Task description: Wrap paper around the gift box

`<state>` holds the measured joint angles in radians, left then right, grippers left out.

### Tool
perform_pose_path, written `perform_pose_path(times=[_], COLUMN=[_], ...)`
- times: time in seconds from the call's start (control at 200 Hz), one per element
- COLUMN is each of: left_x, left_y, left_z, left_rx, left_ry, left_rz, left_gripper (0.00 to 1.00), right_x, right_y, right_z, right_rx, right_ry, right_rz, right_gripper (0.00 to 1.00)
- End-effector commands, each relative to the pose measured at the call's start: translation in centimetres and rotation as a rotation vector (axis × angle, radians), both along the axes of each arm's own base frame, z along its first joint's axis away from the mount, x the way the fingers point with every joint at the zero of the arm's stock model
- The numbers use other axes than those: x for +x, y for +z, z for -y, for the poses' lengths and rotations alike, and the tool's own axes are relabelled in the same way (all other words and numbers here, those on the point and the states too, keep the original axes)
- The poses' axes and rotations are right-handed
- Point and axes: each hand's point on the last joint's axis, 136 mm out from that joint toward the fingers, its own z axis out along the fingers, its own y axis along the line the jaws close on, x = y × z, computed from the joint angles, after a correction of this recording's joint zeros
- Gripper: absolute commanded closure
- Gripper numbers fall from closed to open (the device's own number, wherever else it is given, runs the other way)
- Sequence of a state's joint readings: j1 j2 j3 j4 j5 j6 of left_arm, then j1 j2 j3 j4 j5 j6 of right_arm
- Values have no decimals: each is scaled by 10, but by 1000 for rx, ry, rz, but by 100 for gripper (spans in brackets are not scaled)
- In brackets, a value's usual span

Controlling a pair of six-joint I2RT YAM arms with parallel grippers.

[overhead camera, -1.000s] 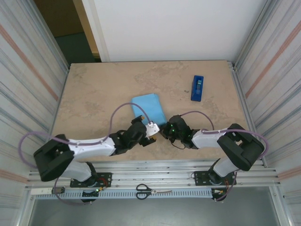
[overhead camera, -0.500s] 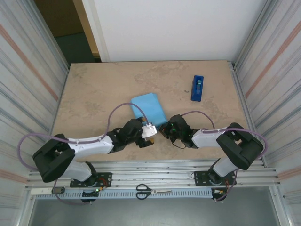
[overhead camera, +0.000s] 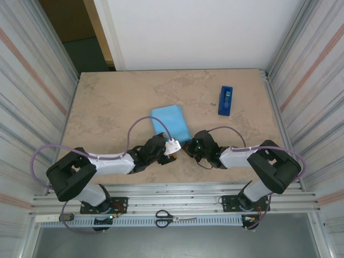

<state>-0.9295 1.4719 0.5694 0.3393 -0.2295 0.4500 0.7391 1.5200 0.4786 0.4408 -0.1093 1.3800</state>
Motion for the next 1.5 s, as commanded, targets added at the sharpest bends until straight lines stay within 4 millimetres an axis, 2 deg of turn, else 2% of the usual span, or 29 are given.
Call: perform_pose_path(times=[0.0, 0.185, 0.256, 0.431, 0.586, 0.897, 0.972, 1.288, 1.498], left_x=[7, 8, 7, 7, 7, 7, 6, 1, -1], left_y=[1, -2, -2, -3, -4, -5, -3, 26, 12], left_z=[-4, -4, -1, 2, 3, 1, 2, 6, 12], left_rx=[-17, -13, -11, -8, -5, 4, 0, -27, 38], left_ry=[62, 65, 60, 59, 61, 65, 62, -21, -82], left_rz=[19, 12, 1, -14, -20, -27, -25, 46, 42], left_gripper=[20, 37, 41, 41, 41, 41, 39, 16, 12], right_x=[6, 4, 2, -6, -10, 8, 12, 14, 14], right_y=[9, 8, 7, 6, 3, 11, 13, 14, 11], right_z=[-3, -1, 0, -2, -11, -21, -22, -17, -16], right_rx=[13, 1, -3, -32, -33, -2, 6, 3, -3], right_ry=[-1, 5, 11, 35, 68, 49, 44, 26, 24], right_rz=[11, 8, 2, -3, -8, 20, 24, 22, 16], right_gripper=[100, 100, 100, 99, 99, 100, 100, 100, 100])
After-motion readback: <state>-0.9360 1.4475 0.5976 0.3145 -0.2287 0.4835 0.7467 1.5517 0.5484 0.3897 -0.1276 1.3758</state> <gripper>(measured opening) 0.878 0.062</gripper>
